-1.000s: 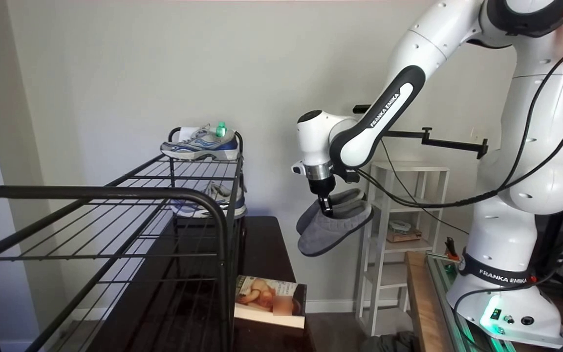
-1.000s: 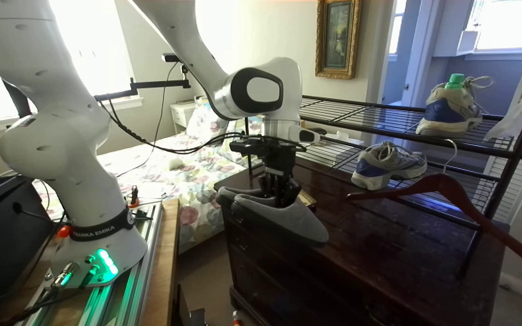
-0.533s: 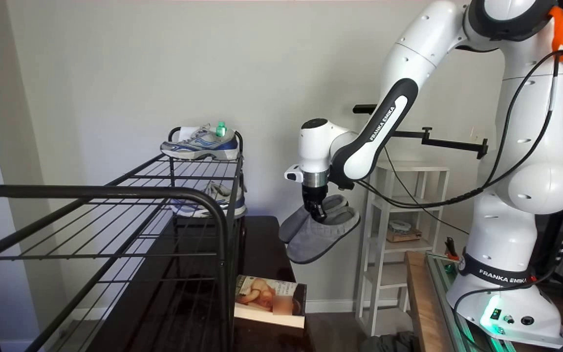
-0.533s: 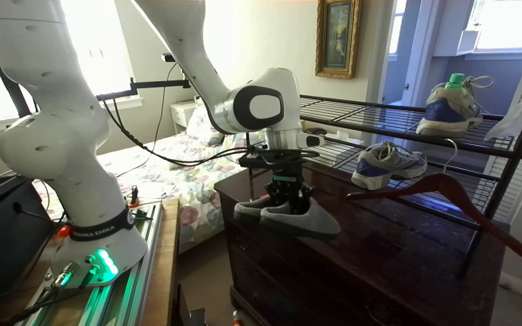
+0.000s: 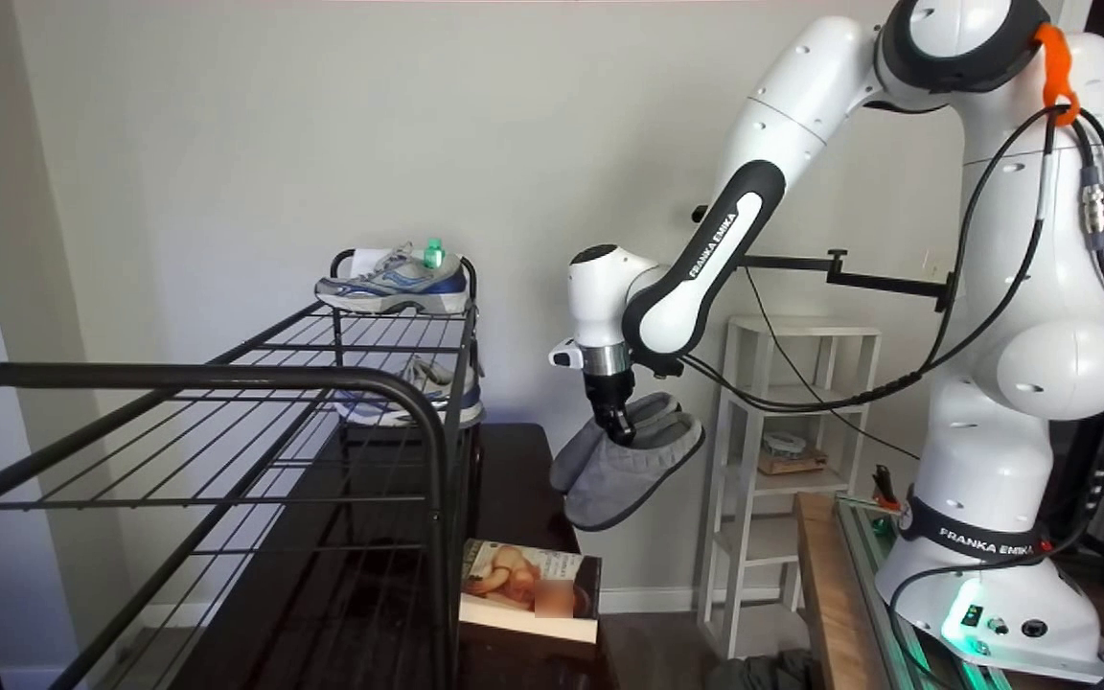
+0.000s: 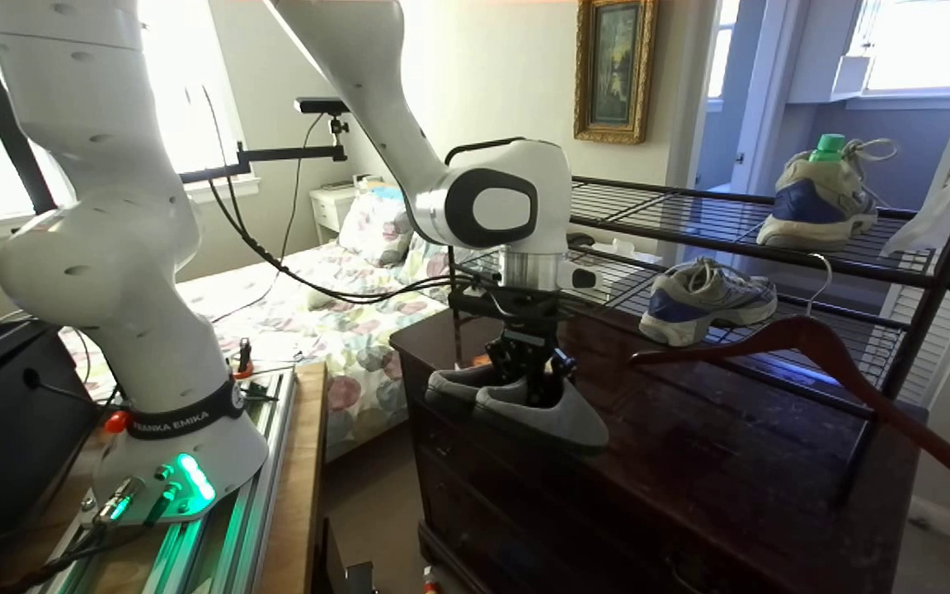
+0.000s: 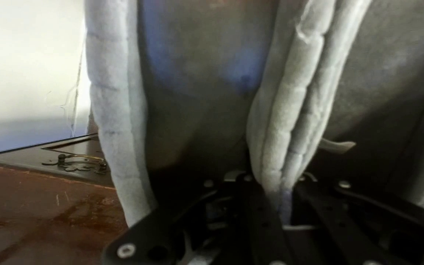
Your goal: Put the slippers on the cabinet
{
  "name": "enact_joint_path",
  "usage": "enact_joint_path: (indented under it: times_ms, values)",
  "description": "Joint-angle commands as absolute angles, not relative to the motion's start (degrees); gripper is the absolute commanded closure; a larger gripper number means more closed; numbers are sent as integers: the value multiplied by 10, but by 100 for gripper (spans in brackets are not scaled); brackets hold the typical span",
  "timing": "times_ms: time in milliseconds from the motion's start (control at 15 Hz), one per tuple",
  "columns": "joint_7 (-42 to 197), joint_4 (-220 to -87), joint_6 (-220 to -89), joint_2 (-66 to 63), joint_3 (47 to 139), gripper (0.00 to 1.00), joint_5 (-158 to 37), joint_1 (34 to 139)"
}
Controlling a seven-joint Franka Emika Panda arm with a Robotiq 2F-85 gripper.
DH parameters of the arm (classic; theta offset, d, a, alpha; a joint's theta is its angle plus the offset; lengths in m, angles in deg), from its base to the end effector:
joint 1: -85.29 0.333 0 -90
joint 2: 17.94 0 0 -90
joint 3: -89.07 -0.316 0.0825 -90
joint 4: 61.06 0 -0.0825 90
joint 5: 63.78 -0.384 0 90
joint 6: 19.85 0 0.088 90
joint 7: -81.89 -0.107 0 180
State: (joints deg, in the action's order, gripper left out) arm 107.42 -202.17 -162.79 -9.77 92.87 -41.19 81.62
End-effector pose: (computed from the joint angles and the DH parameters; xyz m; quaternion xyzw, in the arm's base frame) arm 0.4652 -0.0594 0.2299 0.9409 0.3142 -0.0849 0.0936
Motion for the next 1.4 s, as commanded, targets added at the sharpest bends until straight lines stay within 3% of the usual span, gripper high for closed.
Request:
enact_joint_path:
  times_ms: [0, 400, 667, 1333]
  values:
    - [1004, -2057, -1762, -95, 942, 97, -374, 811]
    - [968, -2076, -1987, -36, 985, 97, -324, 806]
    - [1060, -2073, -2078, 15, 932, 97, -357, 759]
    - [1035, -1953, -2044, 87, 793, 97, -357, 628]
